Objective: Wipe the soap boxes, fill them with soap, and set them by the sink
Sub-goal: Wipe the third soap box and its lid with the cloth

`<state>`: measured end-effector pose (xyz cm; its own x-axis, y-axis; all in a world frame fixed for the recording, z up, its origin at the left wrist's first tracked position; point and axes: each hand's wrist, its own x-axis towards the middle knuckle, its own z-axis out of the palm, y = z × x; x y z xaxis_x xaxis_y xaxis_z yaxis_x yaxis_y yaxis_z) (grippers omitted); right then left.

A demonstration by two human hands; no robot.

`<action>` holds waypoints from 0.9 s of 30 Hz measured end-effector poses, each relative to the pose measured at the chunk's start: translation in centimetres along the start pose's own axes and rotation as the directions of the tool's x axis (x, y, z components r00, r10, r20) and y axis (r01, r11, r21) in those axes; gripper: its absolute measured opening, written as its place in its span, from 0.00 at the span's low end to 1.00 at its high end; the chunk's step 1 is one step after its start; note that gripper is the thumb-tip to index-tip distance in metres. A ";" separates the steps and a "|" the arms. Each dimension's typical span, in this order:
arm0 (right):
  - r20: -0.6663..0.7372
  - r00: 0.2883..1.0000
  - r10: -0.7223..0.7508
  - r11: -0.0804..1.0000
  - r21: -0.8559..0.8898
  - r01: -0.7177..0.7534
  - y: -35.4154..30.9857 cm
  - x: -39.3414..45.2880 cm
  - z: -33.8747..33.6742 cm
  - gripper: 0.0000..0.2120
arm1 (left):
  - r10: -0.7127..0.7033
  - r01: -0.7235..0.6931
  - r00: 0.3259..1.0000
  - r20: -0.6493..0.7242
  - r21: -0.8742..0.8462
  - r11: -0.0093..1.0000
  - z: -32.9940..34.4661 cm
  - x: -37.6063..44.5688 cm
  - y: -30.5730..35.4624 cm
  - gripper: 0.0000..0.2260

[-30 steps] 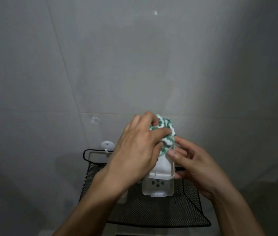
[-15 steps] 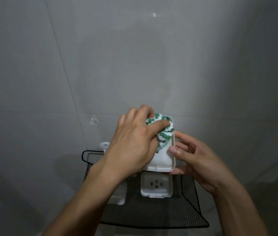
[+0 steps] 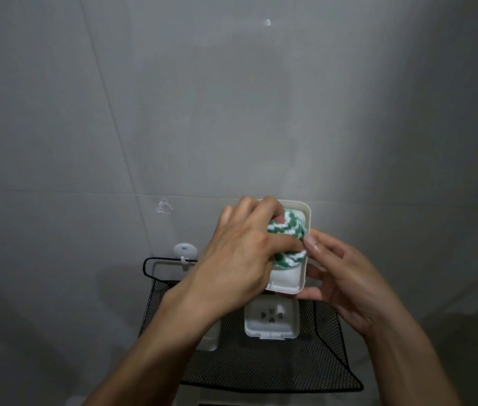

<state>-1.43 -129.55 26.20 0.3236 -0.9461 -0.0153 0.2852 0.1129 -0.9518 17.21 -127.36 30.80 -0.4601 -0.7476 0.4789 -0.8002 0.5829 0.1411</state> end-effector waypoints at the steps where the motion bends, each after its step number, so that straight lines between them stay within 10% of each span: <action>1: -0.017 1.000 -0.004 1.000 0.030 0.004 0.0 0.1 0.0 0.17 | 0.012 -0.012 1.000 0.002 -0.010 1.000 0.2 -0.1 0.1 0.20; 13: -0.177 0.974 -0.142 0.990 -0.052 0.134 -0.1 0.6 0.3 0.14 | 0.097 -0.101 0.995 0.034 0.117 0.988 1.6 -0.9 0.3 0.18; 27: -0.258 0.939 -0.229 0.969 -0.149 0.196 0.4 0.6 0.3 0.13 | -0.230 0.243 0.969 -0.088 0.205 0.948 2.6 -1.9 -1.2 0.09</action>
<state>-0.92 -129.96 25.91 0.0058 -0.9921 0.1250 0.2057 -0.1212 -0.9711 18.03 -127.50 27.44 -0.2283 -0.8308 0.5076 -0.9494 0.3054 0.0729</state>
